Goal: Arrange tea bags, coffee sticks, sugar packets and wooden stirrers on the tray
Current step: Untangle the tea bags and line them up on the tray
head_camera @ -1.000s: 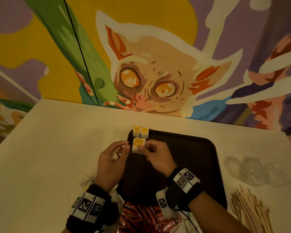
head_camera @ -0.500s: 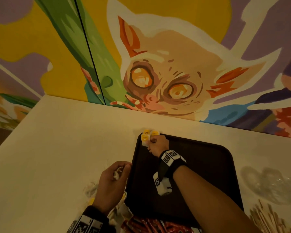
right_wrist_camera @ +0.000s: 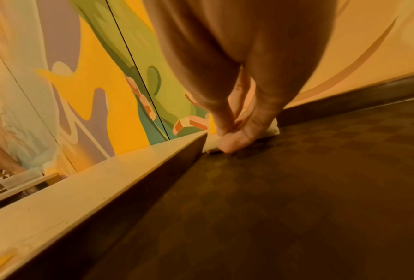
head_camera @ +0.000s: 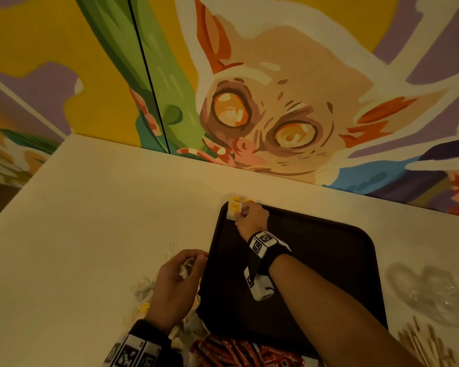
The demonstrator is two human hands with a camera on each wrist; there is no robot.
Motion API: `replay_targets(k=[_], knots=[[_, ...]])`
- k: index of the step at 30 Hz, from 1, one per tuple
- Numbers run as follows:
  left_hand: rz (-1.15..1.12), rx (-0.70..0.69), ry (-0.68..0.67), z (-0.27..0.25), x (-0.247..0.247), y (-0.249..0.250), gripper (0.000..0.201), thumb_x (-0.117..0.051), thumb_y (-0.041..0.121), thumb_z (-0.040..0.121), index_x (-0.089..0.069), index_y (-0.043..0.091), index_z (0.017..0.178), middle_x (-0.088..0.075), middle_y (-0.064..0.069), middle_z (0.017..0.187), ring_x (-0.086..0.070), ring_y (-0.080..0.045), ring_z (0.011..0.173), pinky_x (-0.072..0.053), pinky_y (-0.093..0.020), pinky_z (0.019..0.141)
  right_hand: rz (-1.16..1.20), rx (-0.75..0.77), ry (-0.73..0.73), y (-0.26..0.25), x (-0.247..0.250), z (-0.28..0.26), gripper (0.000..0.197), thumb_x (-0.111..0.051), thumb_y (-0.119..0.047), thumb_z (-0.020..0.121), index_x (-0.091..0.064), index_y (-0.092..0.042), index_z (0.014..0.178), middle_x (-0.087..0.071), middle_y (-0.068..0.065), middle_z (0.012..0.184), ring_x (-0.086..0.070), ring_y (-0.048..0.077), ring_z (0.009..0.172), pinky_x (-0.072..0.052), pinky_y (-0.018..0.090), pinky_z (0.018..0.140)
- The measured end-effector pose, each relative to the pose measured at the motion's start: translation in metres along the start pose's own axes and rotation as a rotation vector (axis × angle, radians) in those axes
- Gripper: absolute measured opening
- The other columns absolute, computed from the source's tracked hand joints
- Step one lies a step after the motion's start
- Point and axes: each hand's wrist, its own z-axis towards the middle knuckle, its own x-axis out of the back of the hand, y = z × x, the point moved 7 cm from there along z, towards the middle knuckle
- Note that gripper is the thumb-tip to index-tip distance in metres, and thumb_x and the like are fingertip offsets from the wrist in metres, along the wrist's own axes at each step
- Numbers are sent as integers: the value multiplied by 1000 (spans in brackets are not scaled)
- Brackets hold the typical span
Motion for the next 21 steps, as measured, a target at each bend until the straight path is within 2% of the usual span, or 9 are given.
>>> replay_targets(k=[3, 6, 10, 12, 14, 16, 17, 19, 21], knots=[[-23, 14, -1, -1, -2, 0, 15, -59, 11, 93, -70, 20, 90, -69, 19, 84, -64, 2, 78, -46, -6, 64, 29, 16, 27, -1, 4, -1, 25, -73, -3, 83, -54, -16, 95, -62, 12, 103, -66, 27, 89, -59, 38, 76], [-59, 51, -23, -2, -4, -1, 13, -59, 11, 93, -67, 21, 97, -67, 14, 72, -59, 0, 59, -44, -12, 52, -9, -2, -1, 0, 6, -3, 38, -73, -2, 83, -53, -10, 114, -59, 12, 105, -59, 18, 89, -50, 21, 69], [-80, 58, -22, -2, -2, -2, 17, -59, 8, 93, -66, 21, 100, -66, 8, 70, -57, -1, 56, -46, -15, 52, -37, -2, -20, 3, 2, -4, 39, -68, -1, 86, -50, -11, 120, -62, 13, 106, -47, 6, 76, -40, 12, 59], [-96, 60, -23, -1, -1, -3, 18, -60, 6, 92, -66, 20, 101, -64, 7, 67, -55, -2, 55, -45, -17, 52, -61, 14, -12, 3, 0, -4, 32, -67, -6, 88, -53, -9, 117, -63, 13, 105, -49, 9, 75, -42, 15, 64], [-109, 63, -29, 0, 1, -5, 20, -60, 6, 92, -65, 21, 103, -63, 7, 65, -53, -4, 54, -45, -22, 54, -87, 34, -21, 0, 0, -6, 32, -66, -6, 89, -54, -8, 118, -64, 13, 106, -45, 5, 72, -36, 4, 60], [-130, 62, -53, 1, 1, -4, 24, -60, 4, 92, -62, 21, 108, -64, 5, 69, -52, -7, 54, -46, -26, 54, -127, 77, -29, -6, 3, -10, 32, -67, -5, 89, -54, -6, 118, -66, 14, 106, -44, 1, 74, -33, -4, 55], [-148, 59, -69, 2, 0, -3, 27, -59, 2, 92, -60, 21, 112, -67, 3, 74, -53, -9, 54, -47, -27, 53, -127, 94, -22, -10, 7, -14, 31, -68, -5, 88, -56, -4, 117, -67, 13, 105, -51, 4, 79, -31, -7, 56], [-187, 69, -95, 1, -1, -1, 38, -56, -3, 92, -55, 21, 121, -71, -1, 88, -58, -16, 57, -51, -29, 54, -61, 115, 8, -16, 19, -25, 28, -70, -6, 87, -59, -4, 113, -69, 11, 104, -63, 14, 93, -33, -9, 58], [-241, 92, -127, 0, -3, 2, 49, -53, -7, 92, -49, 24, 129, -72, -3, 98, -63, -22, 65, -55, -33, 60, 53, 134, 13, -22, 29, -43, 19, -70, -9, 88, -63, -8, 106, -68, 3, 103, -66, 15, 98, -41, -5, 66]])
